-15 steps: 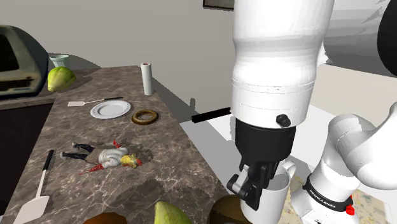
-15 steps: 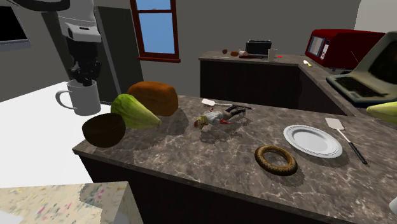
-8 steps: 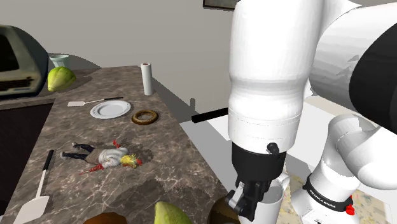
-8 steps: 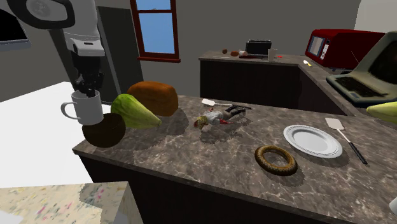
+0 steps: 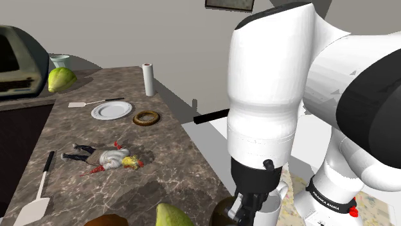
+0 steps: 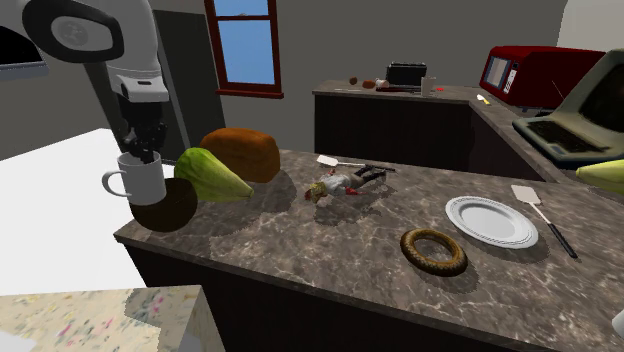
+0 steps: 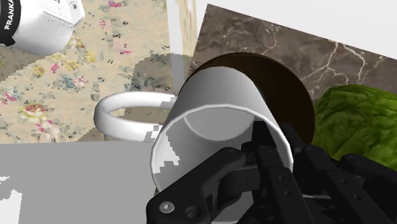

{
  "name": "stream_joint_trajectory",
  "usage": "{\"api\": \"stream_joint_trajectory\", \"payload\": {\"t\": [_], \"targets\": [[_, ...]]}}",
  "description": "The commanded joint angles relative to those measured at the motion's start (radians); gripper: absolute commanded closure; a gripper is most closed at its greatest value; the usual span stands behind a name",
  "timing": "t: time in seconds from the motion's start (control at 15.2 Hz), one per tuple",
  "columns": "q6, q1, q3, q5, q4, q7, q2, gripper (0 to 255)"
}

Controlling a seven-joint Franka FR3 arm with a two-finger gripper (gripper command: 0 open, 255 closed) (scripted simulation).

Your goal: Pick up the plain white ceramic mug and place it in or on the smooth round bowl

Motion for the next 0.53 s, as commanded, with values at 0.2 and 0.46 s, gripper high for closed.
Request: {"api": "stream_joint_trajectory", "payload": {"t": [0.2,0.46], "targets": [[0.001,0.0,0.0,0.0,-0.001,0.0,0.0,255],[0.001,0.0,0.0,0.0,-0.001,0.0,0.0,0]]}}
